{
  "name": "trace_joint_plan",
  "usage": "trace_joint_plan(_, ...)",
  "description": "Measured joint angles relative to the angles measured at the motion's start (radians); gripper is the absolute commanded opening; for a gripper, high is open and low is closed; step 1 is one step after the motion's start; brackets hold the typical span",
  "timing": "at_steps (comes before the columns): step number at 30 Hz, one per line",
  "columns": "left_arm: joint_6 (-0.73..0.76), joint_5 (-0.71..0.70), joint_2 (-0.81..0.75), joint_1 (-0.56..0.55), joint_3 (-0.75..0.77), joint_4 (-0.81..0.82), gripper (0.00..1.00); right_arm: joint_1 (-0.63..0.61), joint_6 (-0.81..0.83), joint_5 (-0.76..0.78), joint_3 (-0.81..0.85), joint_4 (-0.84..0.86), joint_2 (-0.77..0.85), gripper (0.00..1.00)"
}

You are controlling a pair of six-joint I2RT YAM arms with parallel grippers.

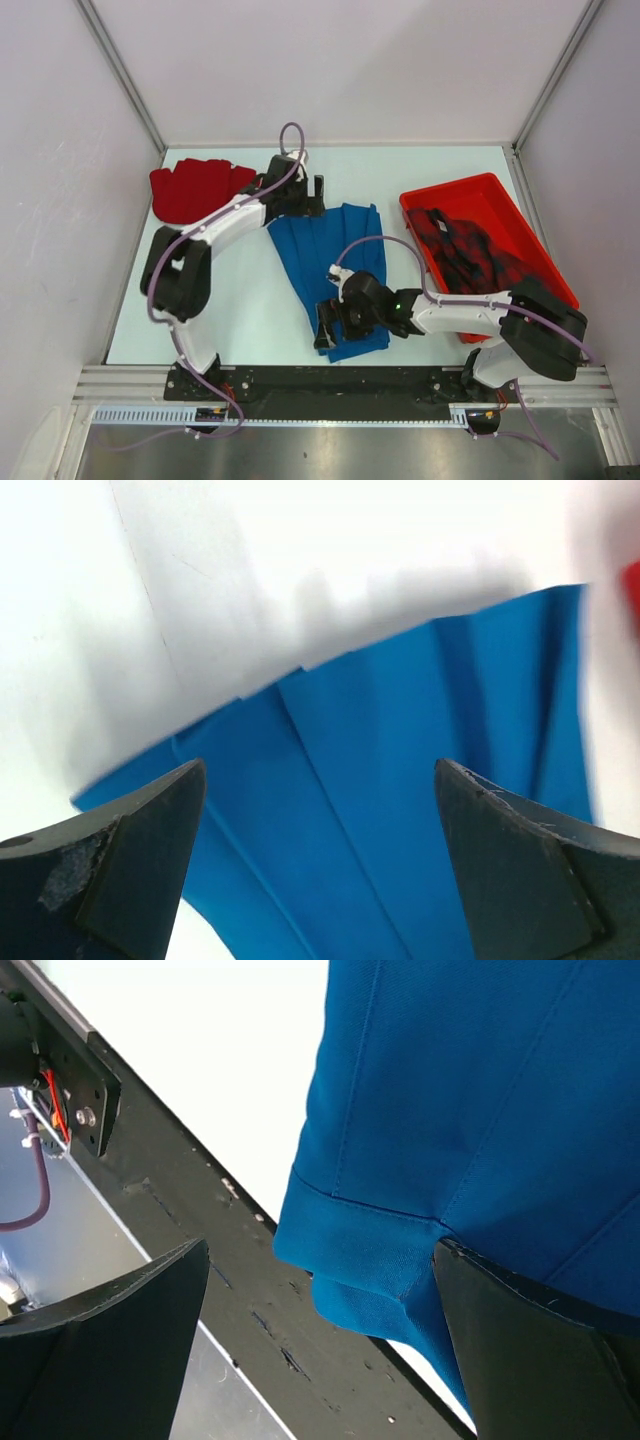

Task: Fold and stack the skirts
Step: Fold the skirt at the center of the board.

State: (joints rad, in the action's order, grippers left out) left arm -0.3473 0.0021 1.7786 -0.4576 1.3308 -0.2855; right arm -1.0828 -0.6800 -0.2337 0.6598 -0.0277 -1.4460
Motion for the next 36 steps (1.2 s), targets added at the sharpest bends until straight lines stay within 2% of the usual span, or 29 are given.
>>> trace_joint_plan(4, 0.078, 0.004, 0.117, 0.007, 0.069, -0.019, 1.00, 0.010, 0.003, 0.010, 0.001, -0.025, 0.013, 1.00)
trace_joint_plan(6, 0.108, 0.004, 0.159, 0.009, 0.087, -0.029, 0.97, 0.029, 0.013, 0.013, -0.002, -0.052, 0.029, 1.00)
trace_joint_plan(9, 0.139, 0.000, 0.228, 0.009, 0.130, -0.047, 0.88, 0.069, 0.032, 0.017, -0.010, -0.094, 0.056, 1.00)
trace_joint_plan(13, 0.136, -0.031, 0.286, 0.009, 0.167, -0.082, 0.69, 0.131, 0.063, 0.020, -0.017, -0.151, 0.084, 1.00)
trace_joint_plan(16, 0.113, -0.034, 0.275, 0.009, 0.134, -0.079, 0.62, 0.175, 0.079, 0.019, -0.019, -0.190, 0.098, 1.00)
trace_joint_plan(19, 0.083, -0.037, 0.200, 0.009, -0.006, -0.024, 0.54, 0.215, 0.093, 0.016, -0.023, -0.229, 0.119, 1.00)
trace_joint_plan(25, 0.006, -0.058, 0.034, 0.009, -0.230, 0.018, 0.48, 0.214, 0.135, -0.018, -0.042, -0.299, 0.179, 1.00)
trace_joint_plan(30, -0.092, -0.086, -0.106, 0.007, -0.401, 0.031, 0.50, 0.211, 0.144, -0.022, -0.050, -0.371, 0.262, 1.00)
trace_joint_plan(35, -0.248, -0.136, -0.337, -0.037, -0.599, -0.034, 0.52, 0.293, 0.146, -0.026, -0.057, -0.433, 0.425, 1.00)
trace_joint_plan(36, -0.277, -0.153, -0.379, -0.058, -0.627, -0.057, 0.56, 0.318, 0.142, -0.029, -0.057, -0.440, 0.466, 1.00)
